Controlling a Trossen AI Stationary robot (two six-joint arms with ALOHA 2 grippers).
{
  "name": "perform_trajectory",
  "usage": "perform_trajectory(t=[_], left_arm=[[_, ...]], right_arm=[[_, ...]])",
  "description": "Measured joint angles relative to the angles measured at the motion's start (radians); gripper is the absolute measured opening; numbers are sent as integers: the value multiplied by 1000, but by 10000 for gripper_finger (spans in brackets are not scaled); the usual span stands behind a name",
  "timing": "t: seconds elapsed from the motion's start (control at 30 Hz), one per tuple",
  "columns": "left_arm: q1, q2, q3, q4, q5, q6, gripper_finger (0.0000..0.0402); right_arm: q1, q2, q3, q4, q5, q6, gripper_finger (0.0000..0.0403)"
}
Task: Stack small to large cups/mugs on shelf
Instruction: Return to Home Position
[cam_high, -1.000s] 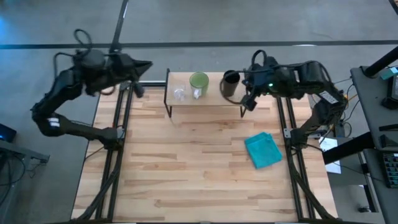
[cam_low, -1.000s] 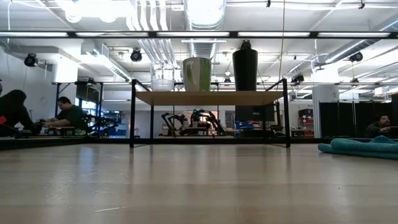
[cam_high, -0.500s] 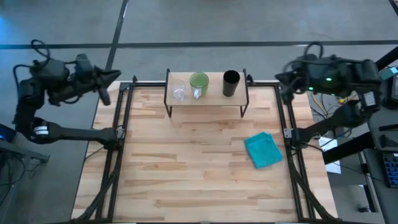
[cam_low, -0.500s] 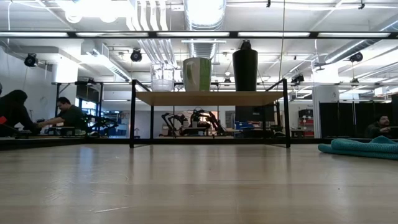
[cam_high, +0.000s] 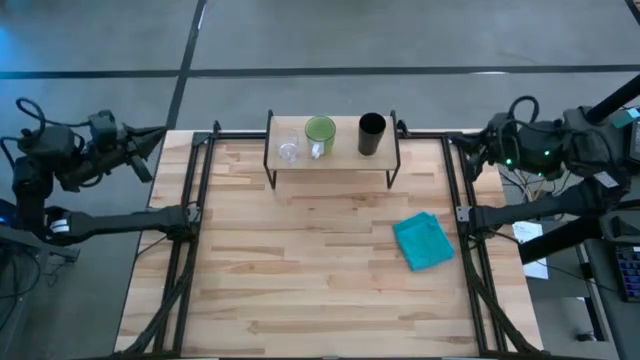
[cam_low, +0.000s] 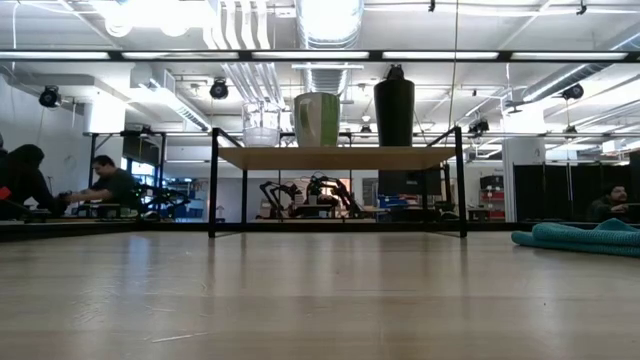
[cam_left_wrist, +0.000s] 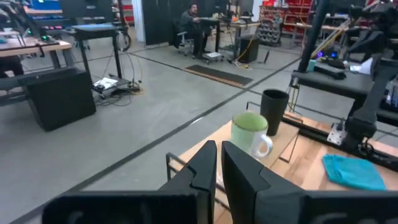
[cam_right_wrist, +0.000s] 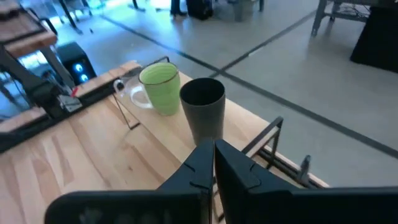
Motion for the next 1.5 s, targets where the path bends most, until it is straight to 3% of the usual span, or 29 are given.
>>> perform_trajectory(t=[0.37,0.8,1.0,1.27,1.5], left_arm=[[0,-279,-279,128,4,-79,11],[0,-521,-478,137,0,-181,11],[1,-528,-540,141,0,-209,11],[0,-515,-629,187,5,-210,11],[0,-534,-692,277,33,-209,11]], right_arm=[[0,-260,-397,252,-5,64,9],[0,-512,-696,374,-9,95,9],[0,-620,-816,437,-38,104,9],[0,-768,-1028,642,-199,80,9],[0,-751,-1177,830,-218,69,9]])
